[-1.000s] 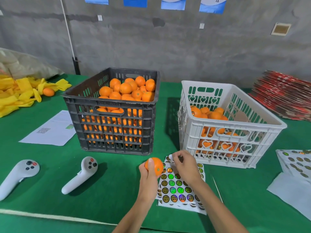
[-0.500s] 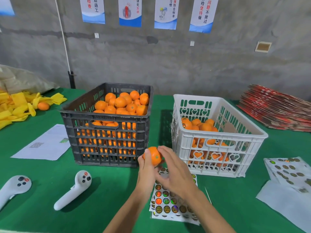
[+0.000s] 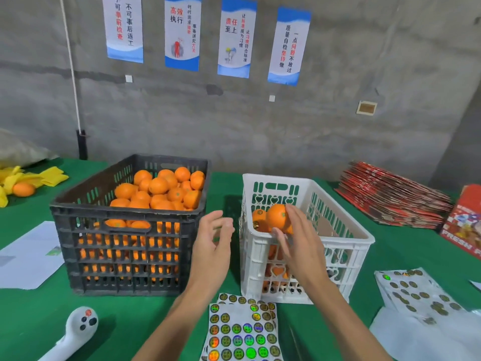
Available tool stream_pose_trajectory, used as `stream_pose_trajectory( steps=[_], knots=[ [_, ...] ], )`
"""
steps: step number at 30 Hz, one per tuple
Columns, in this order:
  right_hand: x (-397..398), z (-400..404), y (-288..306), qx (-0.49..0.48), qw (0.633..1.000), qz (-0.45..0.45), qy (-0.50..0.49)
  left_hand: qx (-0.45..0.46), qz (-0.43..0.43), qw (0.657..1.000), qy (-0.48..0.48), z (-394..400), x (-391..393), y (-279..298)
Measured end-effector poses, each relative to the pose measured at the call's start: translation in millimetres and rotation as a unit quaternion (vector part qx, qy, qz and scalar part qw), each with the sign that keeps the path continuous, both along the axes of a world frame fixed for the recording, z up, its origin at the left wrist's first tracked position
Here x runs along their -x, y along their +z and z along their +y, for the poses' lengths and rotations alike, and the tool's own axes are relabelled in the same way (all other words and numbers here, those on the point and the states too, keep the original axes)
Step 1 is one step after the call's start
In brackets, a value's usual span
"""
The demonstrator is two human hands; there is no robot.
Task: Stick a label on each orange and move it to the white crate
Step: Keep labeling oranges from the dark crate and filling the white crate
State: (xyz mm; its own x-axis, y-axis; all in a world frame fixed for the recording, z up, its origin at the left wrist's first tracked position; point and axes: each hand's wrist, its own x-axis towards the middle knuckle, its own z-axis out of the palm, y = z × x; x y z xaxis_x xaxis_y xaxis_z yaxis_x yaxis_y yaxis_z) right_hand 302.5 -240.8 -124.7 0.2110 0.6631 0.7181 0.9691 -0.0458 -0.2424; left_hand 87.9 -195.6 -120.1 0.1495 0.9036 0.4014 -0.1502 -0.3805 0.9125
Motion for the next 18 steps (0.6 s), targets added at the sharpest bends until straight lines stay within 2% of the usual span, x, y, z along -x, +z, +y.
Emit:
stream_pose_trajectory(
  steps=[4,6,8,10,11,13,15,18],
  knots=[
    [2.5,5.2,1.2,0.001,0.999,-0.045,0.005,-0.086,0.025,0.995,0.032,17.6,25.1,23.2],
    [11.9,12.1,5.2,-0.01,0.998,-0.054,0.04,-0.136,0.075,0.985,0.07,32.1,39.6,35.8],
    [27.6,24.4,12.0,-0.018,0.996,-0.051,0.075,-0.2,0.17,0.951,0.164,53.9,60.7,50.2],
    [47.2,40.2,19.5,-0.019,0.994,-0.035,0.106,-0.239,0.296,0.889,0.254,82.9,87.1,65.5],
    [57.4,48.8,23.4,-0.018,0.992,-0.025,0.12,-0.22,0.366,0.86,0.278,99.6,101.1,73.2],
    [76.8,65.8,30.5,-0.012,0.99,-0.007,0.142,-0.108,0.474,0.826,0.286,134.9,124.8,88.3],
    [93.5,81.9,34.4,0.002,0.987,0.016,0.161,-0.004,0.521,0.813,0.259,168.3,139.9,100.2],
    [111.6,99.8,34.4,0.022,0.981,0.056,0.185,0.055,0.582,0.785,0.205,209.3,147.7,105.3]
  ],
)
